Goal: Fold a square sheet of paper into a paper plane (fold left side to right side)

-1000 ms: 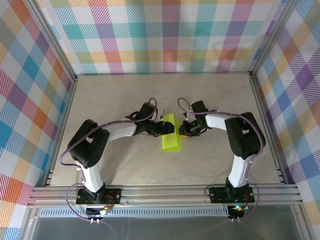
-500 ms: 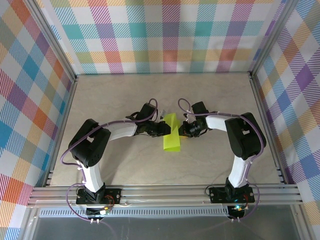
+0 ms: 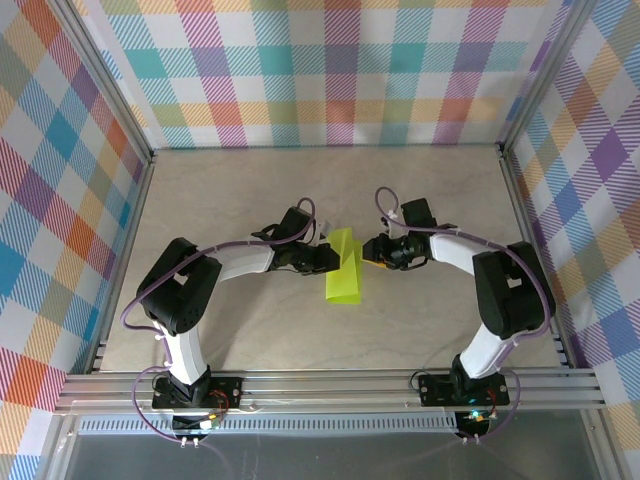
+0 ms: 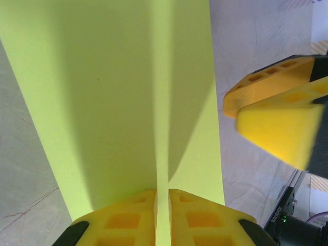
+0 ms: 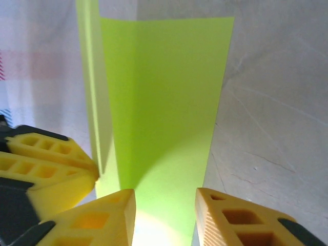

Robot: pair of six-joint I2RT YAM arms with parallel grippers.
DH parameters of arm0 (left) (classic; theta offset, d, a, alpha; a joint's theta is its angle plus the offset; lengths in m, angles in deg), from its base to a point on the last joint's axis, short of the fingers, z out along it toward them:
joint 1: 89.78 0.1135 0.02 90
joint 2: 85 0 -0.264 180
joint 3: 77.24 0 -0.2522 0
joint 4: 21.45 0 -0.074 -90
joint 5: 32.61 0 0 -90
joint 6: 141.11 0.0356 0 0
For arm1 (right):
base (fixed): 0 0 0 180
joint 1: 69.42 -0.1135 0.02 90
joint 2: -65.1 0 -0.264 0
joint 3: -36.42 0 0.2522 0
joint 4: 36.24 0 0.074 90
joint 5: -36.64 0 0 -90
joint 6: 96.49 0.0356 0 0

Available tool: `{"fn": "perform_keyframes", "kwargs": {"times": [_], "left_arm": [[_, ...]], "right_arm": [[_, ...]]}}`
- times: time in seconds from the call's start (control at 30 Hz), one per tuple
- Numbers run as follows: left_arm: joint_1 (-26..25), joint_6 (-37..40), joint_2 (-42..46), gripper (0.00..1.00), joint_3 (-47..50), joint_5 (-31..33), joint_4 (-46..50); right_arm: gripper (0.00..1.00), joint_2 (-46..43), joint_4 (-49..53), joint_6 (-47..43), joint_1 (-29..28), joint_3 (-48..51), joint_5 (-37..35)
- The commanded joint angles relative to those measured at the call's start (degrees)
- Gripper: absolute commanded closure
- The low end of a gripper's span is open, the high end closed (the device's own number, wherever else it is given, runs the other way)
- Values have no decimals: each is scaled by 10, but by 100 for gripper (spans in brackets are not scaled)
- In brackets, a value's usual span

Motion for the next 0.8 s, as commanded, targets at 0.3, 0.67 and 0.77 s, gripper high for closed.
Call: {"fn": "perform_keyframes", "kwargs": {"times": [0.3,0.67,0.77], "left_arm": [[-3,12,13,86,12,-2,12],[-3,10,24,80,14,14,8],[-2,12,36,70,17,39,15]], "right_arm": [[52,60,-93,60,-22,-25,120],[92,83,-60,58,-31,-28,71],[94,92,-47,58,-35,-32,50]]}}
